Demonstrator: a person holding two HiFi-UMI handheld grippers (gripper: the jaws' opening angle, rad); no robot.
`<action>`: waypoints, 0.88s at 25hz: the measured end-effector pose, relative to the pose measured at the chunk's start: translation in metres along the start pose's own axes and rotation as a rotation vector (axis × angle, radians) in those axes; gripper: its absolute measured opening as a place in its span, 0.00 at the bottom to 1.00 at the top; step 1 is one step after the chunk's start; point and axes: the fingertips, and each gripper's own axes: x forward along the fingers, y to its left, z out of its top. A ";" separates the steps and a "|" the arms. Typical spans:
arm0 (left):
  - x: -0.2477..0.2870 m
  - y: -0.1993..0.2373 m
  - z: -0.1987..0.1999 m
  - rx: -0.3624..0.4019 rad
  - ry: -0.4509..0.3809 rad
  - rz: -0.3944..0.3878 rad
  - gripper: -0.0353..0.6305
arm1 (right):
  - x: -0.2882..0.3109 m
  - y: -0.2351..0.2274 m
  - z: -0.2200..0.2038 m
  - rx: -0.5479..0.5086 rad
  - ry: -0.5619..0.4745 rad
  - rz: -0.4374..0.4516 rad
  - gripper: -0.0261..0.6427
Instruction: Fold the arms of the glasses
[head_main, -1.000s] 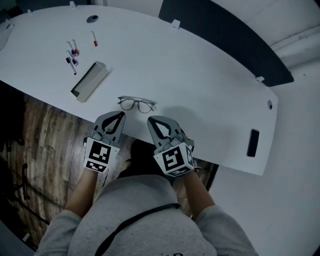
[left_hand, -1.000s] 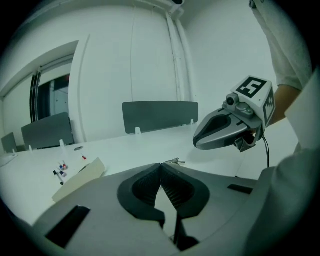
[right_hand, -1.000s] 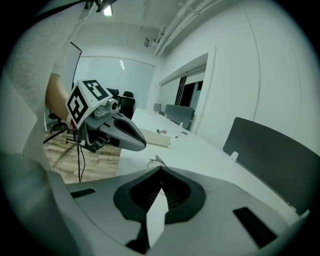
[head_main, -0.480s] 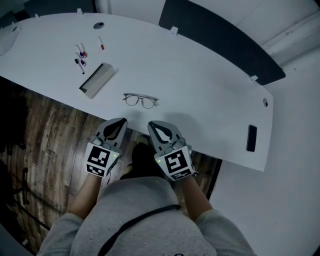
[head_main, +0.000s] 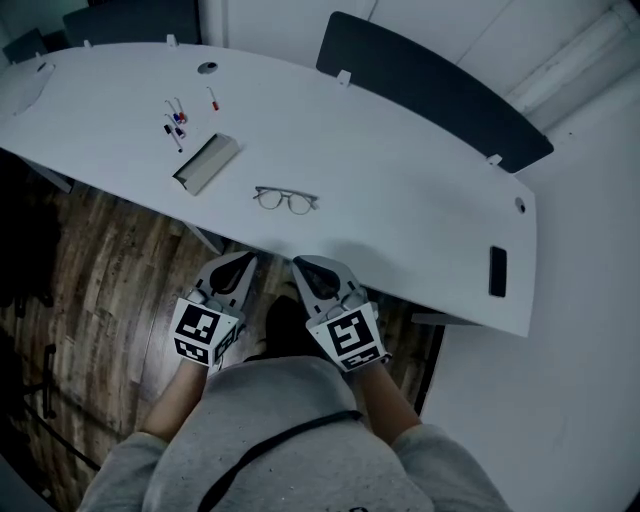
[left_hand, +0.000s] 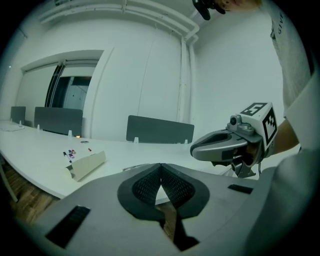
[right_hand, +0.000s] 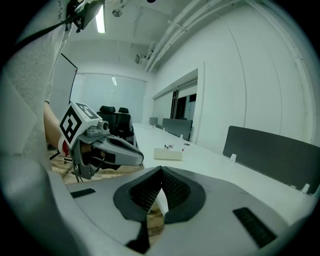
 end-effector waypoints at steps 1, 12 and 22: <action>-0.005 -0.002 0.000 -0.004 -0.006 0.002 0.08 | -0.003 0.005 0.001 -0.004 -0.005 0.002 0.07; -0.054 -0.032 -0.009 -0.048 -0.033 0.001 0.07 | -0.041 0.046 0.001 0.062 -0.040 -0.011 0.07; -0.083 -0.054 -0.019 -0.115 -0.055 -0.003 0.08 | -0.071 0.071 -0.009 0.140 -0.074 -0.020 0.07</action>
